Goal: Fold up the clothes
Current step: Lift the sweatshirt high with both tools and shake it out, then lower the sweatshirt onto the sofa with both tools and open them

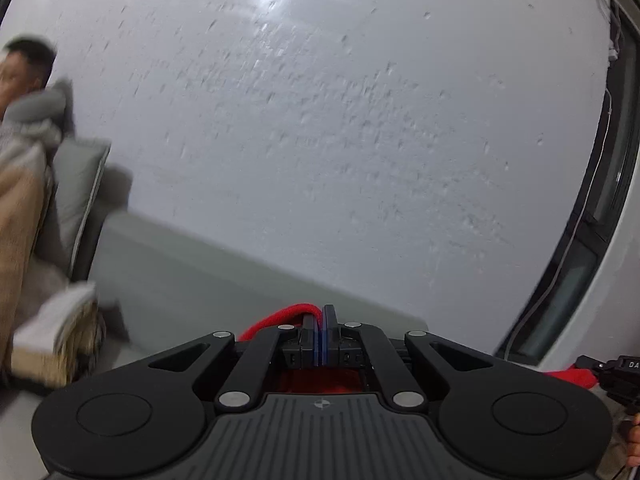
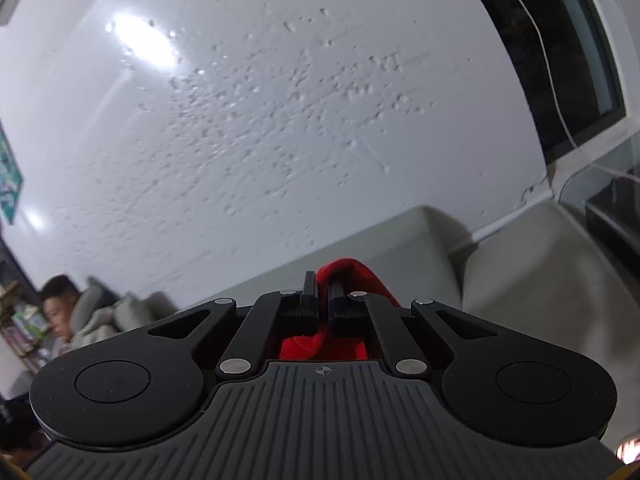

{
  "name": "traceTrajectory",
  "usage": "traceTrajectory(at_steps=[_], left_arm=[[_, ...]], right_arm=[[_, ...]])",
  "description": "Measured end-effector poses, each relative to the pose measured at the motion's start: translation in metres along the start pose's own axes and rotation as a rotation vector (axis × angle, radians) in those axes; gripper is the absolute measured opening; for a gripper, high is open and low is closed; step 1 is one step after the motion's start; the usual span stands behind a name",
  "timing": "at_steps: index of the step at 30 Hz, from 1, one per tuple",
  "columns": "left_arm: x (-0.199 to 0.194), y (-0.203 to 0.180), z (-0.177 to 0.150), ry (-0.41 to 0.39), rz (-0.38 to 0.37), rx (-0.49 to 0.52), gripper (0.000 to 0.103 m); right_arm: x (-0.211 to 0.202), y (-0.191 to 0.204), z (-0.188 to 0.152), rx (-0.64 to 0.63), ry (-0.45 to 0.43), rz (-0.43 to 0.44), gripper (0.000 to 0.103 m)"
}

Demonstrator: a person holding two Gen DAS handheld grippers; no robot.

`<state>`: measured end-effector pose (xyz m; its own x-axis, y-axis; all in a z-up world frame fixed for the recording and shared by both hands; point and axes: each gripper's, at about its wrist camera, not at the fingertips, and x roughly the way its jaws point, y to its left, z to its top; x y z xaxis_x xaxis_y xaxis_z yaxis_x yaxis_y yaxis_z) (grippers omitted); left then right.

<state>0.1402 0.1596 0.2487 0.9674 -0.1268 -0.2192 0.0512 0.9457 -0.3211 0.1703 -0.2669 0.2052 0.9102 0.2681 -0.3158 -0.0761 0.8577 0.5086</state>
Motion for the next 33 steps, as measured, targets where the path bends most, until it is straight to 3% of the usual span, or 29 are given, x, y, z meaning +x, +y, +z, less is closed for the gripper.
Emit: traceTrajectory(at_steps=[3, 6, 8, 11, 16, 20, 22, 24, 29, 33], left_arm=[[-0.025, -0.022, 0.029, -0.199, -0.068, 0.085, 0.0], [-0.039, -0.031, 0.026, -0.269, -0.082, 0.134, 0.0], [-0.028, -0.022, 0.002, -0.235, -0.071, 0.122, 0.0], [0.005, 0.003, -0.06, -0.11, -0.027, 0.089, 0.0], [0.044, 0.055, -0.199, 0.179, 0.097, -0.055, 0.0], [0.04, 0.089, -0.289, 0.381, 0.205, -0.178, 0.0], [0.031, 0.103, -0.307, 0.444, 0.238, -0.239, 0.0], [0.02, 0.107, -0.313, 0.455, 0.25, -0.247, 0.0], [-0.021, 0.094, -0.296, 0.388, 0.25, -0.163, 0.0], [-0.046, 0.081, -0.29, 0.367, 0.231, -0.085, 0.0]], right_arm=[[-0.01, 0.018, 0.041, -0.015, -0.147, 0.071, 0.003], [-0.027, 0.021, 0.055, -0.075, -0.223, 0.082, 0.003], [-0.019, 0.003, 0.038, -0.083, -0.187, 0.068, 0.003], [0.009, -0.032, -0.005, -0.088, -0.077, 0.008, 0.003], [0.083, -0.115, -0.125, 0.006, 0.217, -0.14, 0.003], [0.097, -0.182, -0.213, 0.122, 0.396, -0.246, 0.003], [0.097, -0.198, -0.238, 0.127, 0.448, -0.278, 0.003], [0.09, -0.204, -0.247, 0.111, 0.469, -0.288, 0.003], [0.067, -0.193, -0.232, -0.008, 0.428, -0.344, 0.0], [0.055, -0.185, -0.213, 0.003, 0.453, -0.31, 0.0]])
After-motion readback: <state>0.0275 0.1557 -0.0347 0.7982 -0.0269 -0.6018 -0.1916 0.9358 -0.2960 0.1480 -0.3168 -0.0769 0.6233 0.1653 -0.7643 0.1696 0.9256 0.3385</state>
